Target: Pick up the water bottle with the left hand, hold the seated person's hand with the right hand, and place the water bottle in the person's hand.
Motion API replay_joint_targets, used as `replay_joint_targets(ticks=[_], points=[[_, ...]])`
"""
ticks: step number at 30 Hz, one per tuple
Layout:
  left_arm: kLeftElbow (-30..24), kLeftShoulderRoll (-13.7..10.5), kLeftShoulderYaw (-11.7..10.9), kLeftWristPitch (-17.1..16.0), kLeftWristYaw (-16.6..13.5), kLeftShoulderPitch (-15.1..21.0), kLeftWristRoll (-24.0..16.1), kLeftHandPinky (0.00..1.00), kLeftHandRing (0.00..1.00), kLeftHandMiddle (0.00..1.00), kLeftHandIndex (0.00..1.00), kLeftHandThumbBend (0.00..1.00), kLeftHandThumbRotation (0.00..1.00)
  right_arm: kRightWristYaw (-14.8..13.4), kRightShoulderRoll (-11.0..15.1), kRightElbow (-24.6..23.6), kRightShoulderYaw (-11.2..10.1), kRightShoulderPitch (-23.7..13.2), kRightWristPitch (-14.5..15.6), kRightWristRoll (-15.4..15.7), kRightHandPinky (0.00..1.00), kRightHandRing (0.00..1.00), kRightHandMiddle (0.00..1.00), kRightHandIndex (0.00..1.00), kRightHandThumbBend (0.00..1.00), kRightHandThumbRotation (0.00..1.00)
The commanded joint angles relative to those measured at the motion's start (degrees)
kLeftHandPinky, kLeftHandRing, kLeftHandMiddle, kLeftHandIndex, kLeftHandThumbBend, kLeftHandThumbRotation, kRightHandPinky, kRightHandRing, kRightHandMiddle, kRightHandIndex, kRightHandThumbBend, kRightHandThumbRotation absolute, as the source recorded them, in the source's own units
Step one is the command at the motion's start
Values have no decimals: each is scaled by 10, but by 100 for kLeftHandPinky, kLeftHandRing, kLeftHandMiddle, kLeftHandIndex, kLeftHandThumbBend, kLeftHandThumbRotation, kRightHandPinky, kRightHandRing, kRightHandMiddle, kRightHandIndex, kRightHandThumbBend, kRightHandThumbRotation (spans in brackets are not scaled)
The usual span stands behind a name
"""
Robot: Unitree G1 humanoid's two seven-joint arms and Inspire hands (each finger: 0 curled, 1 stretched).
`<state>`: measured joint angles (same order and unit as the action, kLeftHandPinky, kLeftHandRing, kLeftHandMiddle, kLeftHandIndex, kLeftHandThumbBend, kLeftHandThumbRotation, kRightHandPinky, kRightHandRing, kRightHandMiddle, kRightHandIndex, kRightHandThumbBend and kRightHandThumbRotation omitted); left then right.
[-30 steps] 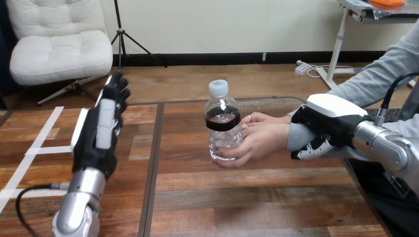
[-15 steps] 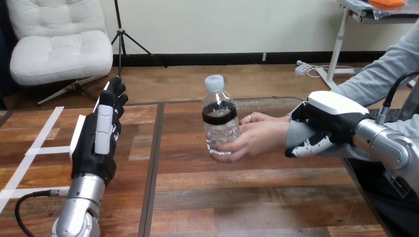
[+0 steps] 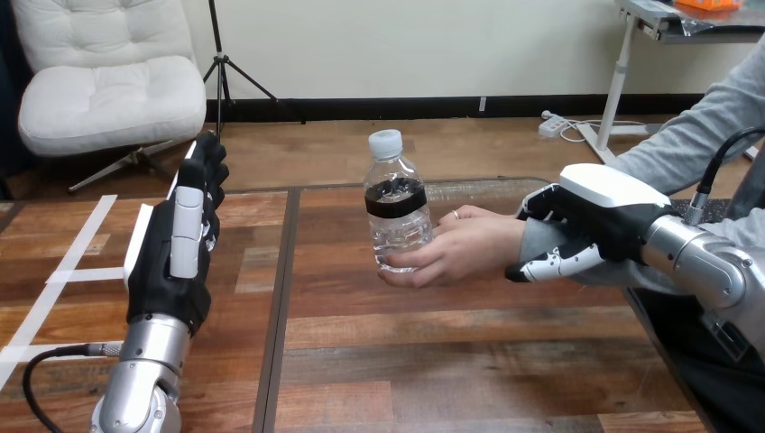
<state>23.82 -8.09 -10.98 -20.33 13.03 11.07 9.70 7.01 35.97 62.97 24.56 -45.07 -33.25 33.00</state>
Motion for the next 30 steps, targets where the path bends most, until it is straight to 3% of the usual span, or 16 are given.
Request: replay_joint_targets(ticks=[1, 16, 23, 30], points=[[-36, -2, 4, 0, 0, 7, 3, 100, 97, 96, 95, 92, 100, 8, -8, -32, -8, -34, 8, -1, 68, 73, 74, 73, 80, 66], [-46, -4, 12, 4, -5, -5, -8, 99, 96, 95, 94, 92, 100, 34, -7, -45, -15, -27, 27, -8, 68, 77, 79, 79, 97, 87], [-58, -7, 13, 5, 0, -19, -6, 98, 95, 95, 93, 92, 100, 59, -6, -60, -24, -20, 38, -21, 68, 79, 81, 82, 100, 93], [-72, -16, 12, 4, 0, -40, -15, 97, 93, 93, 92, 93, 100, 61, -4, -84, -39, -1, 39, -43, 66, 79, 82, 83, 100, 96]])
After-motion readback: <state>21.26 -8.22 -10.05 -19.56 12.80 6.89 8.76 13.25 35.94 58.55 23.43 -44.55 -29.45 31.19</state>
